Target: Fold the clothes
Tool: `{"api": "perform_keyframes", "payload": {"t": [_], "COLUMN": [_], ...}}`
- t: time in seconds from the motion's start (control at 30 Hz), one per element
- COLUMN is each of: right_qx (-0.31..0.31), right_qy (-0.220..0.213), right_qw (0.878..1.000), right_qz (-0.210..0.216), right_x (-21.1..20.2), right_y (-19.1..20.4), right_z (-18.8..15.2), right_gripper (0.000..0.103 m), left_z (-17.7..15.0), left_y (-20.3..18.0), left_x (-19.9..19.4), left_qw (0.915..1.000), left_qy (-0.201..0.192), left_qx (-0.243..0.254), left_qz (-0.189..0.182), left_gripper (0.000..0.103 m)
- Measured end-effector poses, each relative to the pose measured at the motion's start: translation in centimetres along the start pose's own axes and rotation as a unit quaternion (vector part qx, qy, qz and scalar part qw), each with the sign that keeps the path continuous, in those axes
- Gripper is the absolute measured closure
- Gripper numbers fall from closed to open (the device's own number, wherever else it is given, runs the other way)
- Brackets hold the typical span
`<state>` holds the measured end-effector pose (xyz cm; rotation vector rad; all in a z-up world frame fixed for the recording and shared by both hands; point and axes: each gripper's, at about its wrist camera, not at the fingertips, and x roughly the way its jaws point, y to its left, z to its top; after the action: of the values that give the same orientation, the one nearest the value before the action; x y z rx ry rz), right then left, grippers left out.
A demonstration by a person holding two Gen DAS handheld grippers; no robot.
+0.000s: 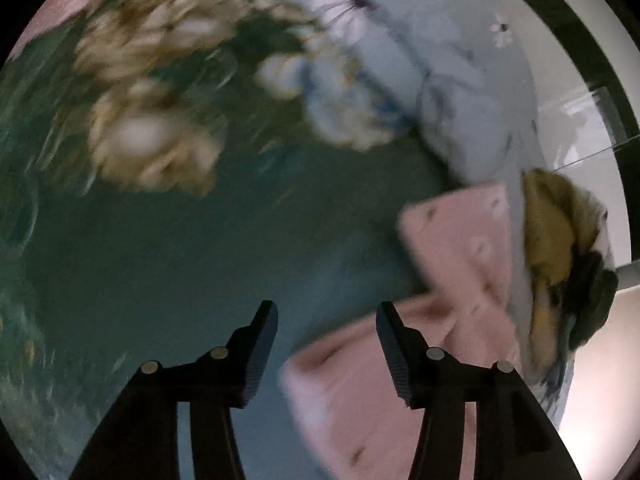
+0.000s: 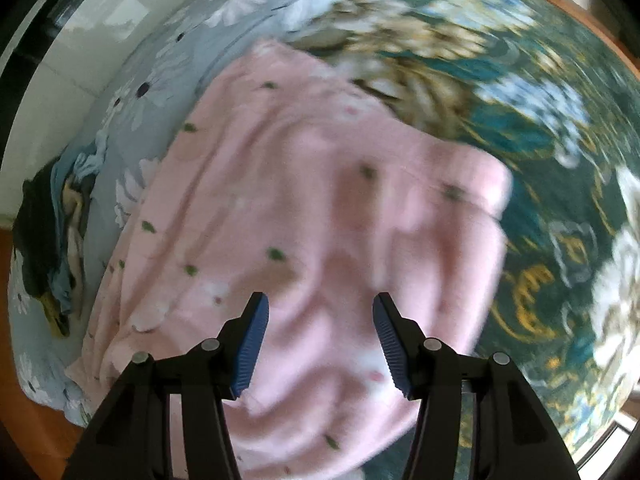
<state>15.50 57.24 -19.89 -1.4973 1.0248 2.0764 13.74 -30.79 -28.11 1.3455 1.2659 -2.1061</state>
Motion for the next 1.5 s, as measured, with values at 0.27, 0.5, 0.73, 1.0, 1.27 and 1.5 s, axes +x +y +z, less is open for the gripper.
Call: {"api": "perform_keyframes", "payload": {"t": [0.27, 0.5, 0.73, 1.0, 1.27, 1.5], "right_qx": [0.070, 0.127, 0.193, 0.117, 0.149, 0.092], "right_qy": [0.012, 0.010, -0.002, -0.079, -0.054, -0.105], "right_qw": [0.997, 0.991, 0.976, 0.975, 0.973, 0.968], "right_qz": [0.013, 0.049, 0.103, 0.174, 0.167, 0.206], "right_x": [0.7, 1.5, 0.4, -6.3, -4.9, -9.2], "right_y": [-4.5, -6.8, -9.6, -8.4, -10.5, -5.3], "right_z": [-2.3, -3.2, -3.6, -2.7, -3.2, 0.7], "right_gripper": [0.047, 0.047, 0.081, 0.099, 0.099, 0.099], "left_z": [-3.4, -3.8, -3.0, -2.7, -4.2, -0.3], "left_y": [-1.1, -2.6, -3.8, -1.3, 5.2, -2.4], "left_x": [2.0, 2.0, -2.7, -8.7, -7.5, -9.8], "left_qw": [0.9990, 0.9992, 0.9992, 0.9948, 0.9931, 0.9911], "left_qy": [0.041, 0.037, -0.010, -0.086, -0.058, -0.071], "left_qx": [0.020, -0.005, -0.016, -0.003, -0.093, -0.066], "left_qz": [-0.006, 0.017, -0.035, -0.055, -0.043, -0.091], "left_gripper": [0.051, 0.097, 0.099, 0.099, 0.099, 0.099]}}
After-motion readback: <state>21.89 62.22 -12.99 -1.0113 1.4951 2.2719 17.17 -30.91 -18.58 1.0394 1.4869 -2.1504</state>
